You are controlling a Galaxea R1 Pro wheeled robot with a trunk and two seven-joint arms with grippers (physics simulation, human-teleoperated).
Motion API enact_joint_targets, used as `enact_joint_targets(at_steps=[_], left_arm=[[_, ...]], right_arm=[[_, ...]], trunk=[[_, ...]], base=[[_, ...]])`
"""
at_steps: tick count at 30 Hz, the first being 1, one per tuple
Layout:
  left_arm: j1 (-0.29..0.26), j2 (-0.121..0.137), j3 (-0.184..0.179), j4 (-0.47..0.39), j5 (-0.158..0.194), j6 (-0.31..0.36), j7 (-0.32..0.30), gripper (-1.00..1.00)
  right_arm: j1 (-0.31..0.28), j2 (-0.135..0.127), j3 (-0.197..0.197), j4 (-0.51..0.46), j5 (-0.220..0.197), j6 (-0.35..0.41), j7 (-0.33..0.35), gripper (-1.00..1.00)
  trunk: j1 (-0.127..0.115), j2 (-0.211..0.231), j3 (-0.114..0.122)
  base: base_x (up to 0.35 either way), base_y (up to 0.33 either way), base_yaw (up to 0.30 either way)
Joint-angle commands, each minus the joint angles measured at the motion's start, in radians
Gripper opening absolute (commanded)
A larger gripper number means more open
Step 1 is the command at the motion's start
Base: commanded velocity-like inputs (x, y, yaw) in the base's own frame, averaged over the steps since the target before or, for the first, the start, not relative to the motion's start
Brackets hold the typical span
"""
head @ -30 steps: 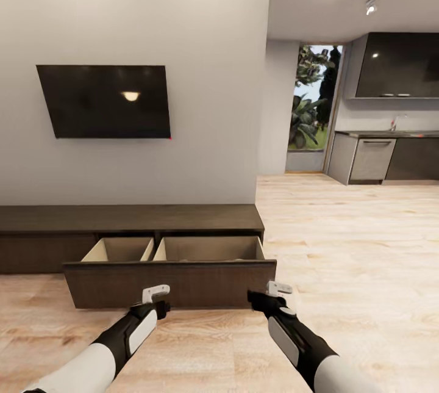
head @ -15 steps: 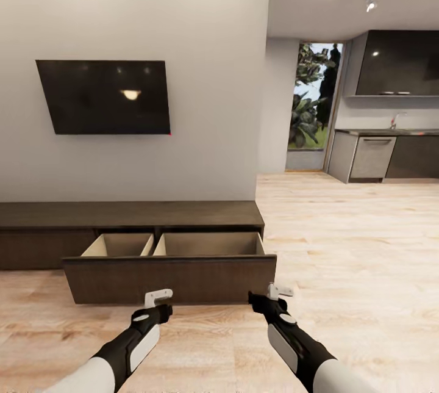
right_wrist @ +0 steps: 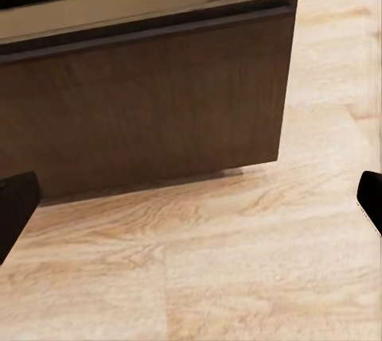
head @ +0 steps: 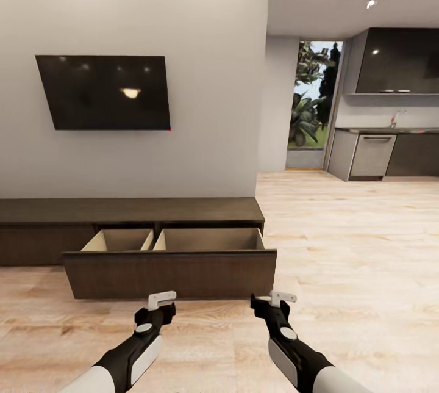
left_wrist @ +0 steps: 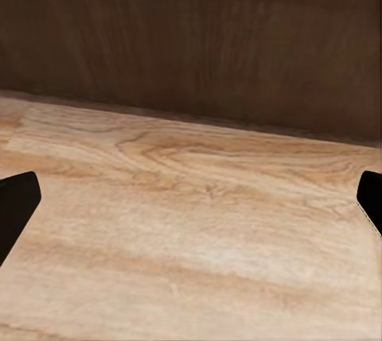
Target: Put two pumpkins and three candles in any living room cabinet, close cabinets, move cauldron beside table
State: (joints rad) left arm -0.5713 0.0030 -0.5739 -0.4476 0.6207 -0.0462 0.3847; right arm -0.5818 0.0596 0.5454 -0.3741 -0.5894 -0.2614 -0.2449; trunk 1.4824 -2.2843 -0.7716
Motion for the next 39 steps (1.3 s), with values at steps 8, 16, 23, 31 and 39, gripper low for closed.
enact_joint_targets(at_steps=[8,16,23,31,39], left_arm=[[-0.001,0.011,-0.015,-0.064,0.007,-0.03,0.007,1.0],[-0.001,0.034,-0.015,-0.125,0.009,-0.032,0.007,1.0],[-0.001,0.034,-0.018,-0.128,0.004,-0.033,0.007,1.0],[-0.001,0.037,-0.012,-0.128,0.003,-0.035,0.008,1.0],[-0.001,0.064,-0.008,-0.128,0.004,-0.035,0.008,1.0]], right_arm=[[-0.001,-0.002,0.01,0.012,-0.007,-0.034,-0.007,1.0],[-0.001,0.0,0.01,0.006,-0.01,-0.026,-0.015,1.0],[-0.002,0.005,0.008,-0.001,-0.006,-0.028,-0.015,1.0],[-0.003,0.027,0.008,-0.017,0.059,-0.029,-0.014,1.0],[-0.003,0.069,0.008,-0.06,0.12,-0.025,-0.014,1.0]], trunk=[[0.031,-0.057,-0.026],[0.061,-0.113,-0.051],[0.088,-0.162,-0.073],[0.118,-0.216,-0.098],[0.121,-0.218,-0.129]], base=[[0.0,0.0,0.0],[0.0,0.0,0.0],[0.0,0.0,0.0],[0.0,0.0,0.0],[0.0,0.0,0.0]])
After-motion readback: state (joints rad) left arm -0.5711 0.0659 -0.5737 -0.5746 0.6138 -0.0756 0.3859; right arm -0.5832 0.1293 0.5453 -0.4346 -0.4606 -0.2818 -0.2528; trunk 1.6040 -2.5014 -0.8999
